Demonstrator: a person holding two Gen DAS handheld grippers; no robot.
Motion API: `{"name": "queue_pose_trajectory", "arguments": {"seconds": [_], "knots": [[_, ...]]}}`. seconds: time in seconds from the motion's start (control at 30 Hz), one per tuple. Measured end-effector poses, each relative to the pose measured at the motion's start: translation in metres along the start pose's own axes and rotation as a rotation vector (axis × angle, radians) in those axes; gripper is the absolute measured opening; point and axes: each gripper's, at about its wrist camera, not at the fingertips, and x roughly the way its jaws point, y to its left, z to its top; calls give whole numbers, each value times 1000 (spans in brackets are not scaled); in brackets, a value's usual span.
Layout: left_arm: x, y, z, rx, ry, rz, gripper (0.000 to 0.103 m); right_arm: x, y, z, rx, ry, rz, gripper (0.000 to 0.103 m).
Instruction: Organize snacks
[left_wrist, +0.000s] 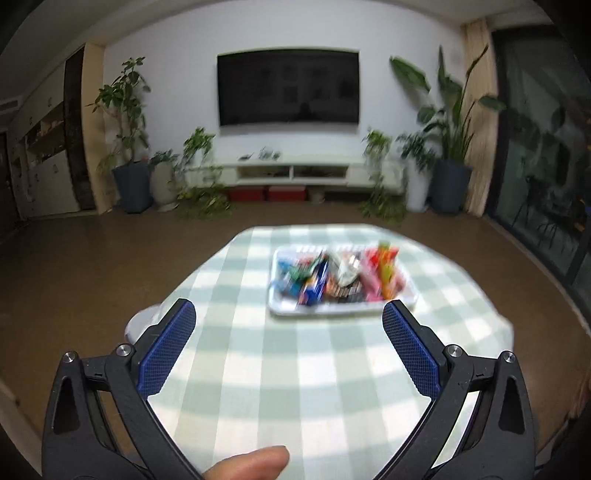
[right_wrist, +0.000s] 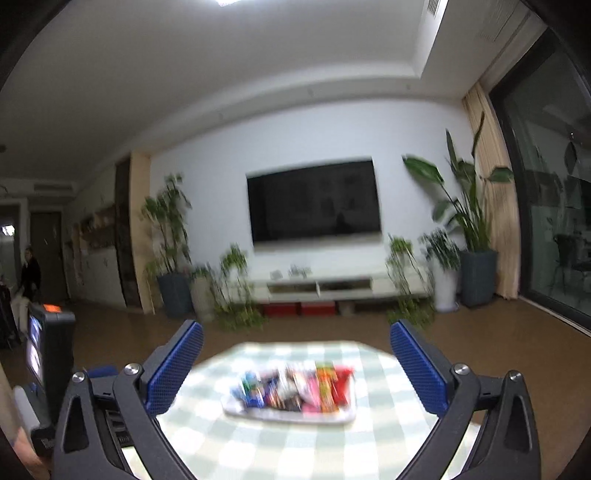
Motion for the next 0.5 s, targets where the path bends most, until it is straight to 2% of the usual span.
{"name": "queue_pose_trajectory", "arguments": {"seconds": [0.13,0.2,0.3,0.5], "knots": [[-7,-8,-25,-12,79,-18,103,6,0,-27,18,193,-84,103],[-9,-10,-37,-24,111,-39,103,9,-3,-38,41,250,-101,103],[-8,-12,-45,-31,140,-51,103,14,-7,-52,75,316,-106,103],[8,-10,-48,-42,167,-46,103,19,1,-76,58,382,-109,103]]}}
